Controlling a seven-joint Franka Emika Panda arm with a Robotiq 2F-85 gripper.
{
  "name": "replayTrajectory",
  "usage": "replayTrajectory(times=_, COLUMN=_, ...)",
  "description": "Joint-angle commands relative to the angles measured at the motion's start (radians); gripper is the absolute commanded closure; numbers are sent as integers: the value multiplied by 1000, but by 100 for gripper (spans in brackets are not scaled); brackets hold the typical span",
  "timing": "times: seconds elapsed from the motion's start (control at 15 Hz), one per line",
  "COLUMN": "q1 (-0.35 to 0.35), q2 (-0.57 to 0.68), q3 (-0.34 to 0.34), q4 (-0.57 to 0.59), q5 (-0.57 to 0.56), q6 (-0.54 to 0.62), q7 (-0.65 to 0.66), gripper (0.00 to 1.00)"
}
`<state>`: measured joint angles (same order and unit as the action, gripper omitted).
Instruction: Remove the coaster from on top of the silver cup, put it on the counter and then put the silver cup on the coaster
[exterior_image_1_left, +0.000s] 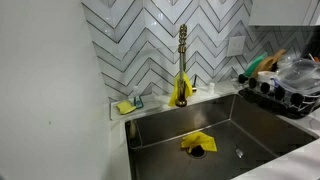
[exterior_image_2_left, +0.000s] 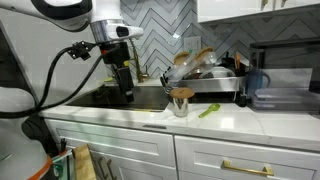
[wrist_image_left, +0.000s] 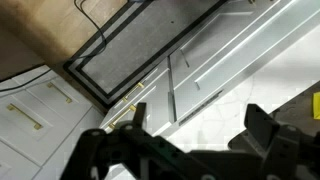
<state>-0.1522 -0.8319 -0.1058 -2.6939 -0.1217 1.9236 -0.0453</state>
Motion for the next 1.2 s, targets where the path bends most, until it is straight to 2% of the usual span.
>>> replayTrajectory(times=0.0, q1=4, q2=0, q3=-3, q4=2, q5=-2, q6=-3, q7=3, gripper=0)
replayTrajectory(times=0.33, q1=4, q2=0, q3=-3, q4=2, q5=-2, q6=-3, q7=3, gripper=0)
replayTrajectory(times=0.4, q1=7, q2=9, q3=-18, q4=1, q5=10, q6=7, q7=-7, gripper=0)
replayTrajectory(times=0.47, q1=27, q2=24, q3=-68, q4=-7, q5=50, q6=39, q7=-54, gripper=0)
replayTrajectory(times=0.53, q1=28, q2=31, q3=-79, q4=-8, q5=64, q6=46, q7=-64, gripper=0)
replayTrajectory(times=0.67, q1=-13, q2=70, q3=-83, q4=-25, q5=20, q6=128, q7=-50, gripper=0)
replayTrajectory(times=0.73, q1=1, q2=30, q3=-61, q4=-5, q5=34, q6=55, q7=-40, gripper=0)
replayTrajectory(times=0.87, q1=-12, q2=57, q3=-73, q4=-12, q5=32, q6=100, q7=-43, gripper=0)
replayTrajectory(times=1.13, q1=-13, q2=76, q3=-74, q4=-12, q5=32, q6=112, q7=-43, gripper=0)
